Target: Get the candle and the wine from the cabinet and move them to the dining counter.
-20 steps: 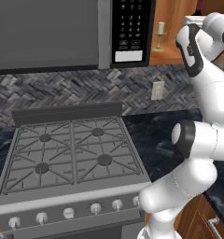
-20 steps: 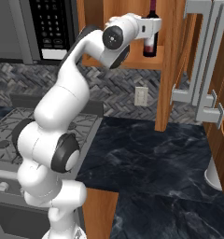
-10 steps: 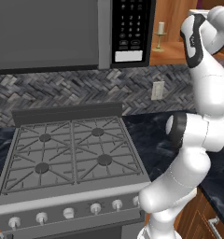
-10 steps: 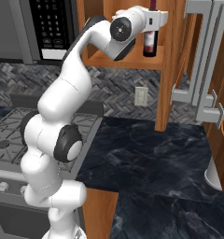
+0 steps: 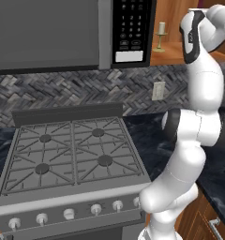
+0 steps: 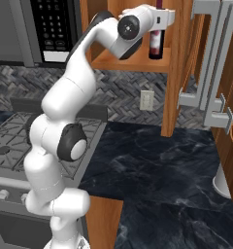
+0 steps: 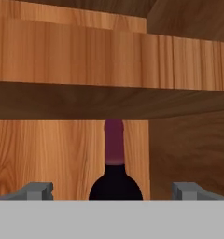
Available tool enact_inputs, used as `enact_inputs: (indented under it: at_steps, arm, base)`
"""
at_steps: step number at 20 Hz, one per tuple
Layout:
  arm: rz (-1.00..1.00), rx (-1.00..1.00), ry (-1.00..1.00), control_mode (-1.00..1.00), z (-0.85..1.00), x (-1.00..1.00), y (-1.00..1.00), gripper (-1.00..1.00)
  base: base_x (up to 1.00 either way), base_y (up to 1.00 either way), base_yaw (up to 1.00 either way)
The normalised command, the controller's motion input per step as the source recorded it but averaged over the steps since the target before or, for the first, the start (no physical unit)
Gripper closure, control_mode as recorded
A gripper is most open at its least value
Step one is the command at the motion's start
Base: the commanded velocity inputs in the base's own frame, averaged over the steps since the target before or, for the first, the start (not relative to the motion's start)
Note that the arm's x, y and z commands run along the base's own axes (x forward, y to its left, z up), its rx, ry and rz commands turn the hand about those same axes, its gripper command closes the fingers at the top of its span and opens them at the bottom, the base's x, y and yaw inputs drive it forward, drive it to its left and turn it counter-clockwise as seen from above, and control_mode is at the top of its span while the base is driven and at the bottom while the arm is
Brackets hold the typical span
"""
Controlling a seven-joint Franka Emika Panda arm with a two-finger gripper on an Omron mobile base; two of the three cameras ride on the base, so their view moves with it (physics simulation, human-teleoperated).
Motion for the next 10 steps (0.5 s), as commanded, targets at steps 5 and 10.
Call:
enact_inputs:
  at_steps: [5,10]
  arm:
    - [0.0,0.0,0.0,-1.0,0.0,0.13,0.0,-1.0]
    - [0.01,0.0,0.0,-1.0,0.01,0.08,0.0,-1.0]
  base:
    - [0.0,0.0,0.0]
    - [0.0,0.0,0.0]
